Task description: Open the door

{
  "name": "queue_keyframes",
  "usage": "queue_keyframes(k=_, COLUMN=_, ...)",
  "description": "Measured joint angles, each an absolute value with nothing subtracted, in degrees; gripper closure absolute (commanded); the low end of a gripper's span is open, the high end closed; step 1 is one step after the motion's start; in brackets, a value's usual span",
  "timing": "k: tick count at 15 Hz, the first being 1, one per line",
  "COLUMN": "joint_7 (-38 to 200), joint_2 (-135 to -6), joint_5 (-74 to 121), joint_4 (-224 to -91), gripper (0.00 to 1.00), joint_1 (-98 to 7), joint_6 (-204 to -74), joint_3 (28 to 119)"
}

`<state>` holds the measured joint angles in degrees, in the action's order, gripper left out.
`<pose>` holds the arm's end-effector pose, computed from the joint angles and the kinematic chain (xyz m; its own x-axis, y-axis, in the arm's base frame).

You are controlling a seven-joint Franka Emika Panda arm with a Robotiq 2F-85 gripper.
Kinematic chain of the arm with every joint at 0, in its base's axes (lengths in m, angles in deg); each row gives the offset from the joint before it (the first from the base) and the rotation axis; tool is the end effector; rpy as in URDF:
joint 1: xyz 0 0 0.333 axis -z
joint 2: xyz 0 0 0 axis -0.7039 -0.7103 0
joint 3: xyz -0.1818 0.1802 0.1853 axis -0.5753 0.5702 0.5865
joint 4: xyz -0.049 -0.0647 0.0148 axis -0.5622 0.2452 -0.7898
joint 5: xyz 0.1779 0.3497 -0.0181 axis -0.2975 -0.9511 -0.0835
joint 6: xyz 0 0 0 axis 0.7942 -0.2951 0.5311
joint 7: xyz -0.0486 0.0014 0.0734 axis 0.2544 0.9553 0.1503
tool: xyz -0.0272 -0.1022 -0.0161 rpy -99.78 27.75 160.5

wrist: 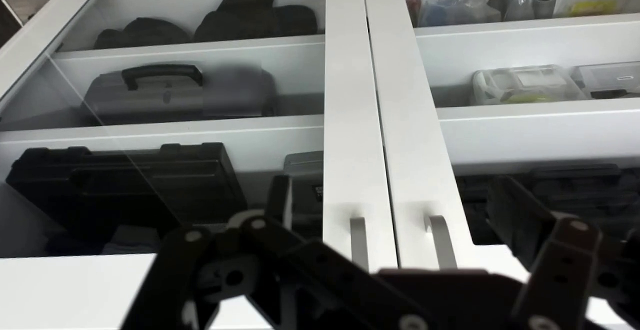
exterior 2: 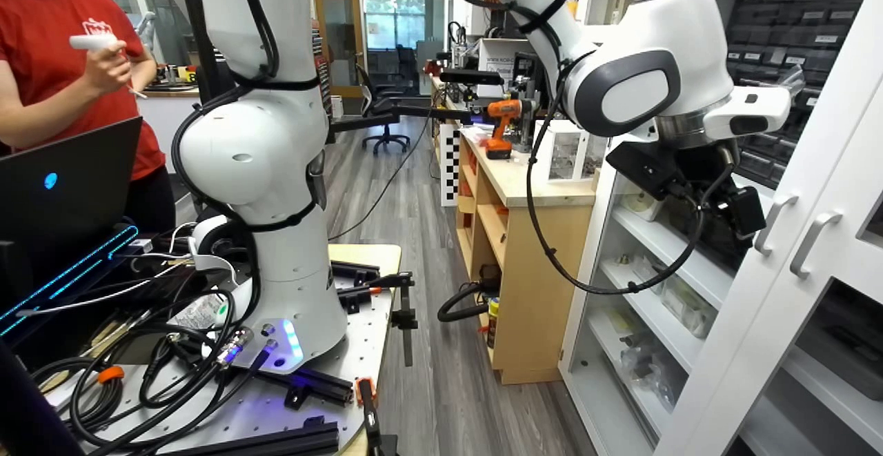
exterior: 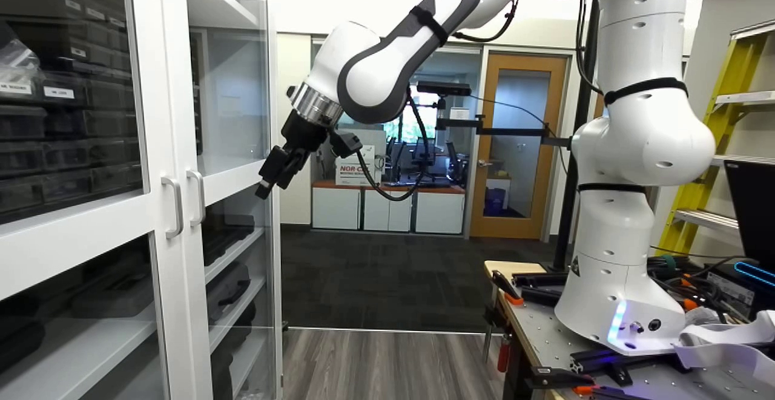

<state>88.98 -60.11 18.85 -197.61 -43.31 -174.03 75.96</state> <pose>0.5614 -0.0277 0.3595 0.8573 -0.0031 0.5148 -0.0138 -0.9998 0.0168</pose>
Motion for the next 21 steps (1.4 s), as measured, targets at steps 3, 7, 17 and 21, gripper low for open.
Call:
queue_keyframes(k=3, joint_7=89.16, joint_2=-63.47, joint_5=18.66, joint_4=-194.35, gripper=0.0, joint_1=-43.3, joint_6=-175.73, joint_3=76.68)
queue_keyframes(k=7, joint_7=89.52, joint_2=-67.98, joint_5=18.63, joint_4=-188.64, gripper=0.0, joint_1=-43.25, joint_6=-176.85, joint_3=77.3)
queue_keyframes(k=17, joint_7=90.44, joint_2=-75.97, joint_5=18.63, joint_4=-177.83, gripper=0.0, joint_1=-42.57, joint_6=-176.87, joint_3=78.47)
queue_keyframes(k=21, joint_7=91.68, joint_2=-77.82, joint_5=18.67, joint_4=-175.67, gripper=0.0, joint_1=-41.89, joint_6=-176.87, joint_3=78.53)
